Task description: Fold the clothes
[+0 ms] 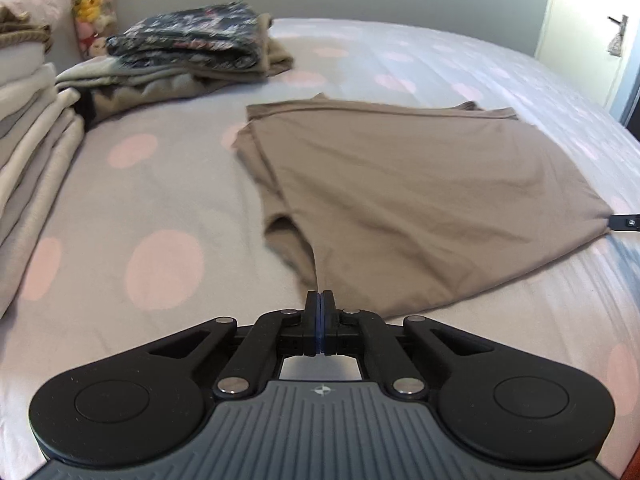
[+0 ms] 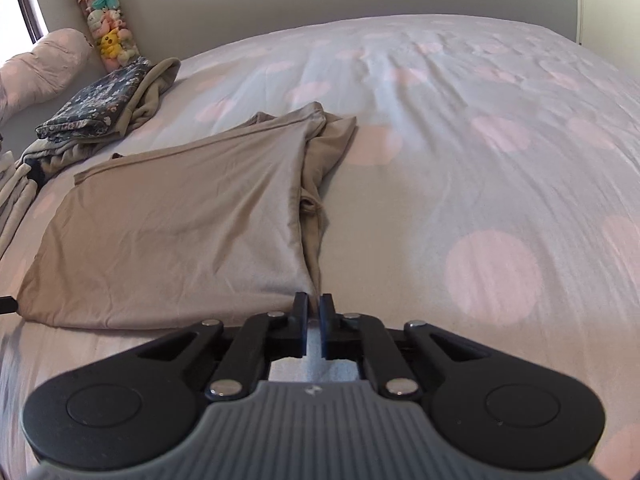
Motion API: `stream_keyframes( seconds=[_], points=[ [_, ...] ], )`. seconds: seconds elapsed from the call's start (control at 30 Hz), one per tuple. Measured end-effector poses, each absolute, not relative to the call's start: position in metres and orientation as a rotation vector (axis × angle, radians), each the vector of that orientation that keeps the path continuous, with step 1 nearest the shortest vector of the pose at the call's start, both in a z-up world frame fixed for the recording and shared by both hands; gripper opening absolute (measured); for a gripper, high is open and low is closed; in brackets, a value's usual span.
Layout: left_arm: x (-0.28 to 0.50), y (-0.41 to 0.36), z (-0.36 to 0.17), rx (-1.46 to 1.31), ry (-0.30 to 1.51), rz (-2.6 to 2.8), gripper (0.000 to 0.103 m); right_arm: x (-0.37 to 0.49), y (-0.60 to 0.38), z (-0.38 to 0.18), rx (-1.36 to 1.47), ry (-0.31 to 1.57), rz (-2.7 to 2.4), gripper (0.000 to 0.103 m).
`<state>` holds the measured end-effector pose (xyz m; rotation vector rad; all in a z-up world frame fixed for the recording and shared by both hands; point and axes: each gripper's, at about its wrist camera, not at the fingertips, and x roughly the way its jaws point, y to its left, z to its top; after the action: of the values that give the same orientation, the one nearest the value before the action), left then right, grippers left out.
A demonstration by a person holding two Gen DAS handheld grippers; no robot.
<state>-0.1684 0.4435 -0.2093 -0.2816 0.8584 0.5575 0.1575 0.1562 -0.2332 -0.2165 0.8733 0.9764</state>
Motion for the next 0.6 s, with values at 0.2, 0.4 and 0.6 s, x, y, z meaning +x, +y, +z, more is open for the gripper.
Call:
stream_keyframes(
  seconds=[0.2, 0.4, 0.6],
  points=[
    [-0.174, 0.456, -0.222, -0.34, 0.933, 0.601, 0.0, 0.161, 0.157, -0.241, -0.226, 0.919, 0.954, 0.007],
    [-0.197, 0.465, -0.215, -0.459, 0.857, 0.646, 0.0, 0.168, 0.13, -0.231, -0.152, 0.886, 0.837, 0.034],
    [-0.212, 0.478, -0.21, -0.704, 0.673, 0.589, 0.048, 0.177, 0.119, -0.23, 0.068, 0.941, 0.912, 0.061]
  ],
)
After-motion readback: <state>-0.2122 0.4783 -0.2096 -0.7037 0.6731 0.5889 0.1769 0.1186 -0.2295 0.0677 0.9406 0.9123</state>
